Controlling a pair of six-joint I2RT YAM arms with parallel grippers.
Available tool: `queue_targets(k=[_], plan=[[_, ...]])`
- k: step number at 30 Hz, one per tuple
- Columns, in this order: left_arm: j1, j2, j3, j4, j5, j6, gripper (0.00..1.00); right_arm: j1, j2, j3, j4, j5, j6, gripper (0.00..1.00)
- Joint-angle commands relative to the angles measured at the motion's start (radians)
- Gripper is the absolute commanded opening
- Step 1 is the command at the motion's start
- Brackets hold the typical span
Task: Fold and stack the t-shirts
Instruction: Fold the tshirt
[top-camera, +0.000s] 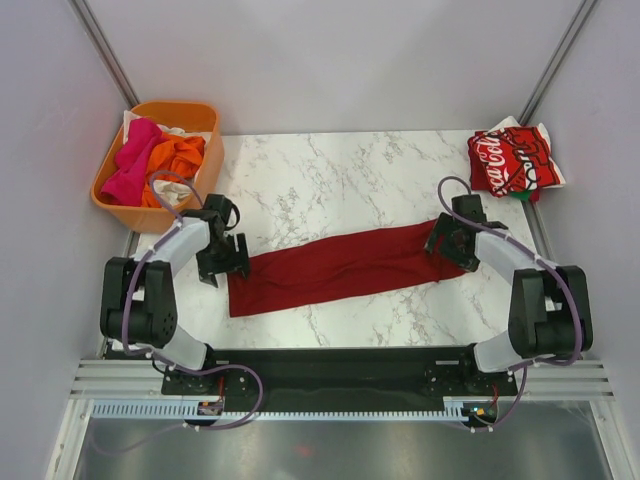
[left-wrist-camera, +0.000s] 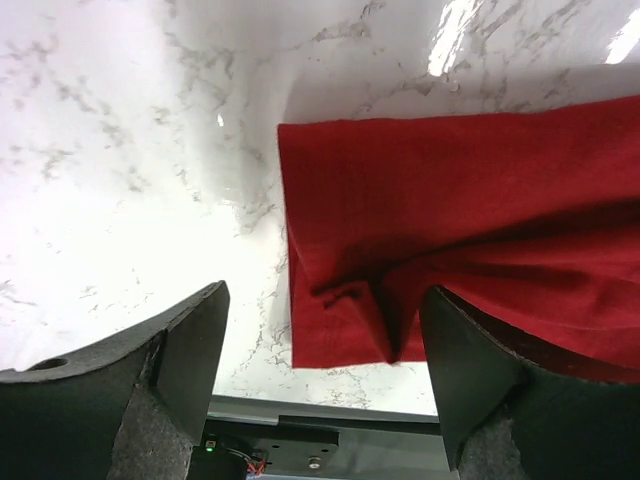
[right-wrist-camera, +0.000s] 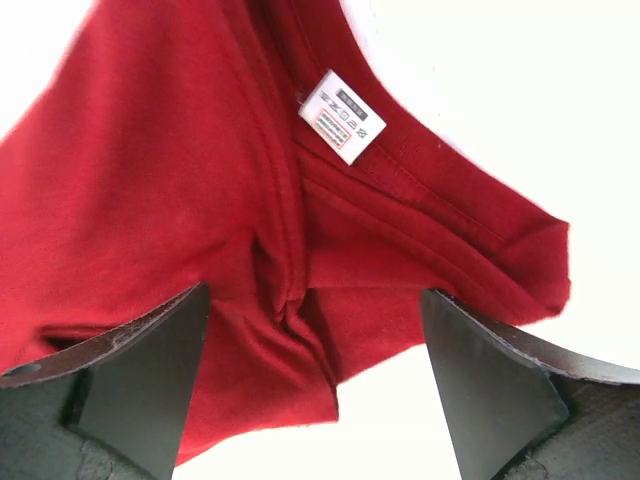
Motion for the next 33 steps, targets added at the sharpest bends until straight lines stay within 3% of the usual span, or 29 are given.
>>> queue_targets(k=[1, 6, 12, 24, 27, 31, 33], plan=[[-0.002, -0.100, 0.033, 0.001, -0.090, -0.003, 0.84, -0.006, -0.129, 0.005, 0.015, 0.028, 0.008, 0.94], [-0.025, -0.082, 0.015, 0.001, -0.045, -0.031, 0.81, -0.008, -0.307, -0.097, -0.001, -0.099, 0.071, 0.97], [-0.087, -0.177, -0.045, 0.030, -0.062, -0.163, 0.79, -0.009, -0.391, -0.179, -0.008, -0.210, 0.118, 0.97], [-0.245, -0.076, -0.108, 0.036, -0.079, -0.245, 0.71, -0.043, -0.243, -0.245, 0.128, -0.273, 0.151, 0.97], [-0.284, -0.010, -0.114, 0.038, -0.085, -0.272, 0.64, -0.046, -0.192, -0.242, 0.165, -0.268, 0.152, 0.95], [-0.318, 0.052, -0.120, 0.041, -0.093, -0.296, 0.56, -0.046, -0.117, -0.227, 0.217, -0.264, 0.146, 0.78], [-0.328, 0.058, -0.126, 0.044, -0.099, -0.305, 0.40, -0.046, -0.064, -0.216, 0.261, -0.268, 0.148, 0.58]])
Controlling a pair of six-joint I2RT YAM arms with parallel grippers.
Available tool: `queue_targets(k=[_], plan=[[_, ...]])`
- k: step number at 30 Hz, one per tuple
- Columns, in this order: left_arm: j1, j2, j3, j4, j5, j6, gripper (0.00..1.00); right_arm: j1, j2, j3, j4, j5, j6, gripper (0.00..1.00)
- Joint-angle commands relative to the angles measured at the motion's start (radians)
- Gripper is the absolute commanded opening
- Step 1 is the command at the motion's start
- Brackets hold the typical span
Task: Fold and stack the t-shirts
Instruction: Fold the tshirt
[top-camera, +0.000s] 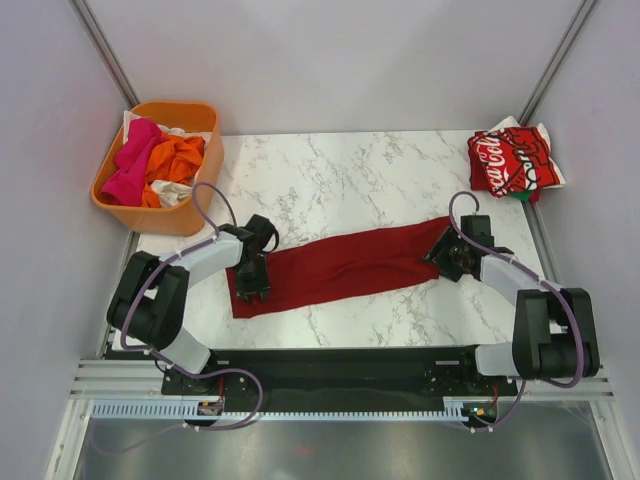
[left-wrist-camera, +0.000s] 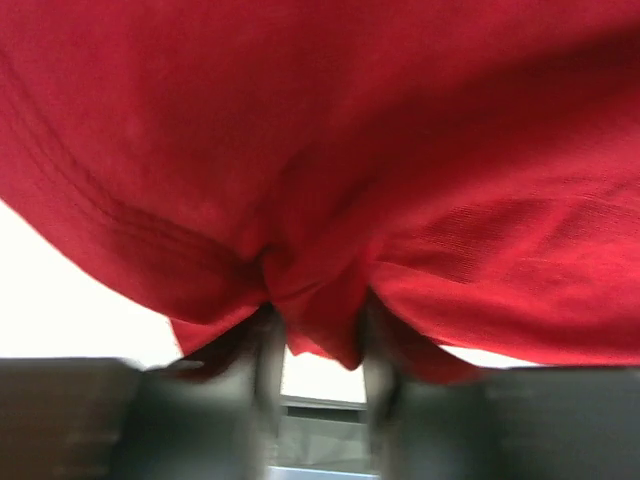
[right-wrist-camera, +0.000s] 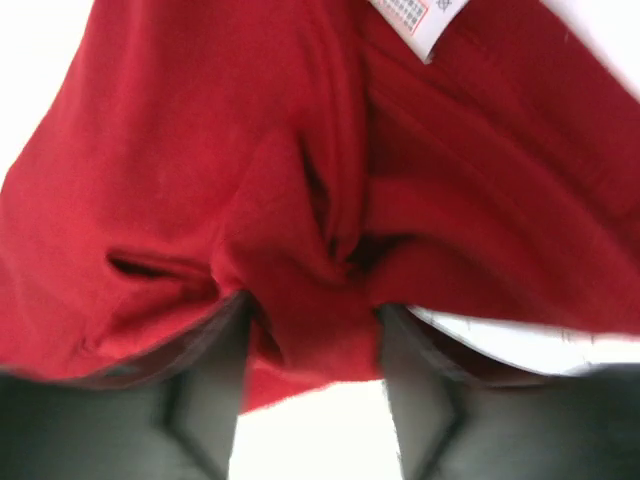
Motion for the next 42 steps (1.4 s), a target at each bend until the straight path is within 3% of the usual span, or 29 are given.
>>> queue_targets(k=[1, 2, 5, 8, 14, 18, 20, 26, 31, 33, 34, 37, 42], plan=[[-0.024, 0.047, -0.033, 0.018, -0.049, -0.061, 0.33, -0.002, 0.101, 0.027, 0.087, -0.002, 0.002, 0.52], [-0.030, 0.051, -0.036, 0.023, -0.042, -0.061, 0.19, -0.001, 0.123, 0.041, 0.103, -0.016, 0.004, 0.39], [-0.050, 0.059, -0.048, 0.030, -0.018, -0.072, 0.03, -0.001, 0.238, 0.146, 0.159, -0.045, 0.013, 0.19], [-0.089, 0.062, -0.071, 0.044, 0.013, -0.093, 0.02, 0.018, 0.374, 0.306, 0.176, -0.086, 0.019, 0.09], [-0.228, -0.036, -0.110, 0.055, 0.117, -0.199, 0.02, 0.124, 0.742, 0.766, 0.179, -0.211, -0.065, 0.09], [-0.337, -0.027, -0.021, 0.061, 0.181, -0.263, 0.02, 0.179, 1.000, 1.227, 0.090, -0.323, -0.081, 0.11], [-0.395, 0.030, 0.063, 0.069, 0.220, -0.282, 0.02, 0.202, 1.131, 1.429, 0.073, -0.367, -0.064, 0.19], [-0.543, 0.255, 0.331, 0.098, 0.296, -0.303, 0.02, 0.227, 1.348, 1.724, 0.081, -0.413, -0.001, 0.42], [-0.609, 0.401, 0.496, 0.106, 0.352, -0.297, 0.02, 0.217, 1.353, 1.759, 0.102, -0.363, -0.025, 0.98], [-0.619, 0.407, 0.519, 0.104, 0.370, -0.294, 0.15, 0.207, 1.315, 1.727, 0.096, -0.360, -0.047, 0.98], [-0.627, 0.397, 0.513, 0.106, 0.367, -0.297, 0.34, 0.187, 1.293, 1.709, 0.097, -0.358, -0.048, 0.98], [-0.636, 0.317, 0.455, 0.102, 0.359, -0.299, 0.69, 0.136, 1.191, 1.606, 0.098, -0.340, -0.044, 0.98], [-0.655, 0.141, 0.363, 0.072, 0.356, -0.303, 0.88, 0.075, 0.962, 1.397, 0.065, -0.275, -0.087, 0.98]])
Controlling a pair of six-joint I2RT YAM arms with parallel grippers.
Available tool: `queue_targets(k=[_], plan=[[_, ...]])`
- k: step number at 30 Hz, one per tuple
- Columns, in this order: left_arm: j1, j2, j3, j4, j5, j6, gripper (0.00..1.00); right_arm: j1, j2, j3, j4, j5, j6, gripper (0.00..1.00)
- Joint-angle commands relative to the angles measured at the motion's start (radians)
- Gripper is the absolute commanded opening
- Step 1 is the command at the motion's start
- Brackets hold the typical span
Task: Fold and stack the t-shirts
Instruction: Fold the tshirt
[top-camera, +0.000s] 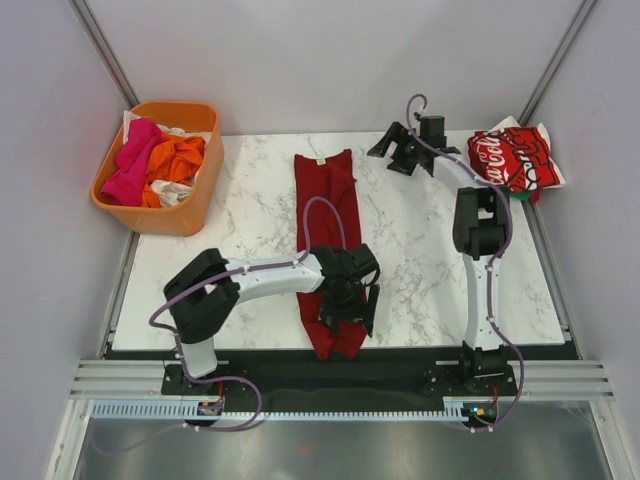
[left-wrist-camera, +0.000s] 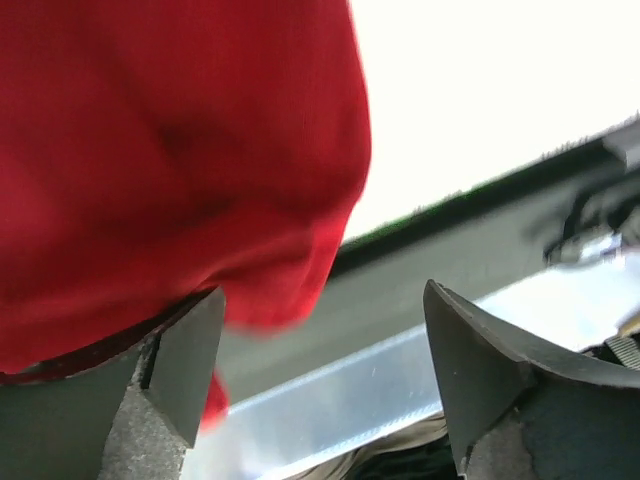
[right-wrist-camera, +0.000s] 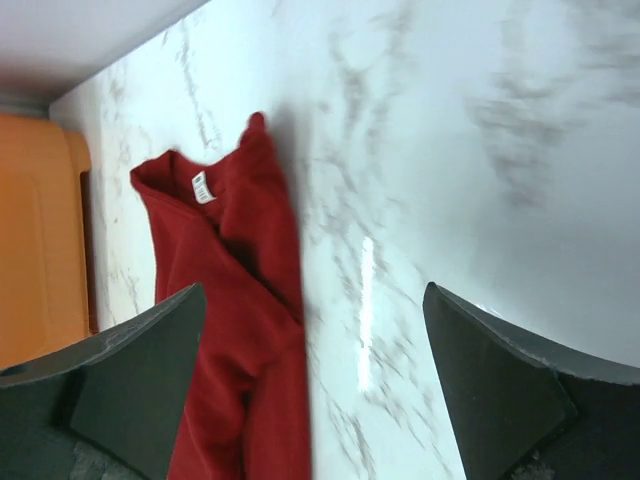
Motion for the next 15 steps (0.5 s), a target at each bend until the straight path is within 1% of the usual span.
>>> queue_targets(k=[1, 2, 4, 5, 6, 7, 8, 9, 10, 11, 12, 13, 14, 15], plan=[[-0.018, -0.173, -0.026, -0.055, 0.016, -0.022, 0.89, -0.049, -0.231, -0.112, -0.023, 0.078, -0.054, 0.98], [-0.023, -0.226, -0.023, -0.090, -0.009, -0.028, 0.89, -0.049, -0.299, -0.144, -0.058, 0.101, -0.065, 0.98], [-0.026, -0.271, 0.003, -0.119, -0.027, -0.025, 0.90, -0.048, -0.372, -0.262, -0.083, 0.125, -0.085, 0.98], [-0.027, -0.318, 0.022, -0.139, -0.039, -0.023, 0.90, -0.048, -0.444, -0.309, -0.106, 0.133, -0.089, 0.98], [-0.027, -0.340, 0.040, -0.183, -0.061, -0.020, 0.91, -0.040, -0.481, -0.419, -0.113, 0.134, -0.088, 0.98], [-0.027, -0.364, 0.061, -0.216, -0.087, -0.017, 0.91, -0.036, -0.519, -0.479, -0.116, 0.135, -0.089, 0.98], [-0.027, -0.386, 0.094, -0.245, -0.158, -0.014, 0.91, -0.026, -0.599, -0.545, -0.118, 0.135, -0.088, 0.98], [-0.026, -0.424, 0.098, -0.288, -0.196, -0.011, 0.91, -0.016, -0.637, -0.674, -0.118, 0.135, -0.088, 0.98], [-0.023, -0.441, 0.076, -0.296, -0.245, -0.009, 0.93, 0.013, -0.676, -0.736, -0.116, 0.136, -0.089, 0.98], [-0.018, -0.452, 0.050, -0.296, -0.265, -0.009, 0.93, 0.032, -0.752, -0.799, -0.113, 0.138, -0.085, 0.98], [-0.009, -0.461, 0.021, -0.293, -0.276, -0.014, 0.91, 0.068, -0.789, -0.919, -0.109, 0.132, -0.079, 0.98], [-0.007, -0.457, -0.033, -0.288, -0.289, -0.014, 0.89, 0.090, -0.867, -0.981, -0.078, 0.127, -0.056, 0.98], [-0.007, -0.448, -0.059, -0.274, -0.300, -0.008, 0.88, 0.108, -0.909, -1.106, -0.051, 0.119, -0.040, 0.98], [-0.007, -0.441, -0.085, -0.255, -0.308, -0.003, 0.85, 0.127, -0.952, -1.167, -0.025, 0.106, -0.025, 0.98]])
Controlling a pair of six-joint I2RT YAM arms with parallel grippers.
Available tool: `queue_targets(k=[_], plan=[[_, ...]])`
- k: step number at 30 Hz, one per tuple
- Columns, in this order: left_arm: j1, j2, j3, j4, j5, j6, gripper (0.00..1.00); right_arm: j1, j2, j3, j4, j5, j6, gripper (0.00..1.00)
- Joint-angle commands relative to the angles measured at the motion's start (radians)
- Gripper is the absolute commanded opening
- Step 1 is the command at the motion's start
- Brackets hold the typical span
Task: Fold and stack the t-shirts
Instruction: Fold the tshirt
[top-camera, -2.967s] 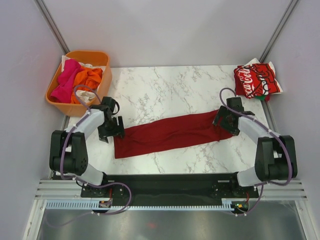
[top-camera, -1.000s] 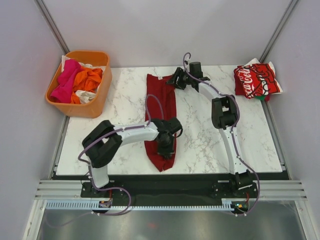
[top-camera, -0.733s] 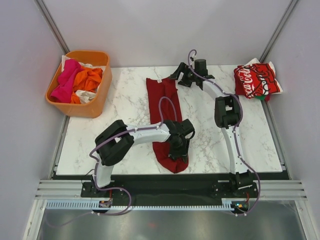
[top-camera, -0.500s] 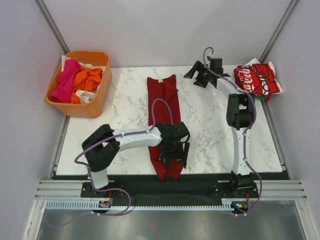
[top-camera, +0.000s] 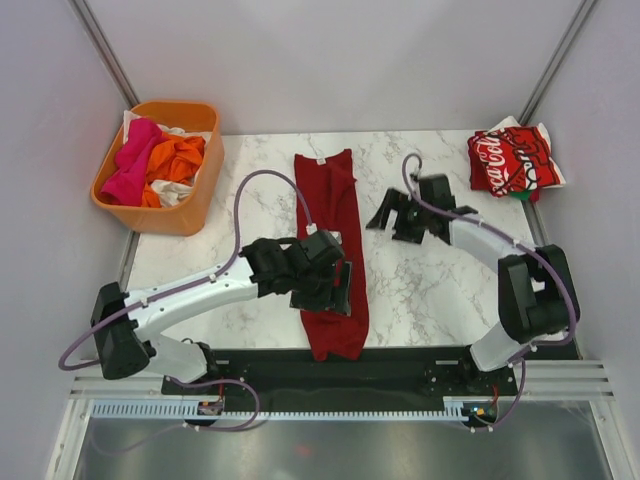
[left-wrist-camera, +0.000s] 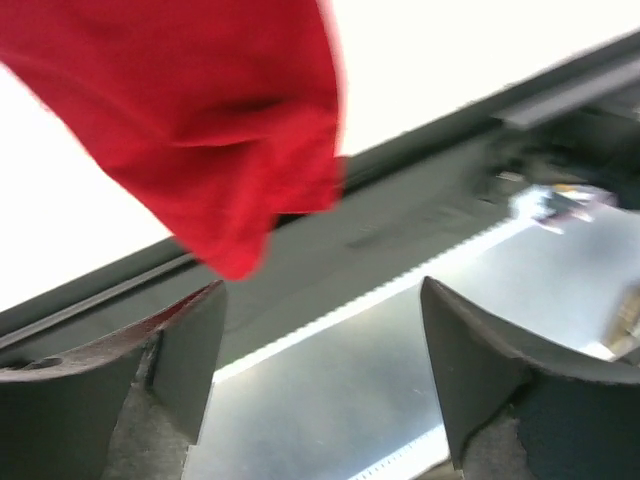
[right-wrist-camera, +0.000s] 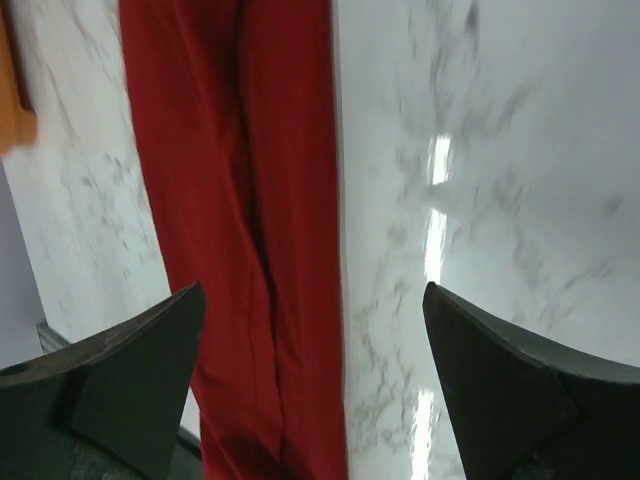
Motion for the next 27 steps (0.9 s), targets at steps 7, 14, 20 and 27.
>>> queue_targets(k=[7, 14, 20, 27], plan=[[0.005, 0.094, -0.214, 0.122, -0.153, 0.005, 0.76, 0.124, -0.405, -0.485, 0.020, -0.010, 0.105, 0.89], [0.003, 0.224, -0.254, 0.152, -0.158, -0.037, 0.68, 0.199, -0.567, -0.625, -0.015, -0.015, 0.152, 0.75], [-0.001, 0.223, -0.309, 0.175, -0.141, -0.066, 0.29, 0.257, -0.583, -0.708, 0.029, -0.018, 0.190, 0.73], [-0.032, 0.066, -0.421, 0.180, -0.118, -0.164, 0.03, 0.342, -0.543, -0.729, 0.089, -0.007, 0.233, 0.71]])
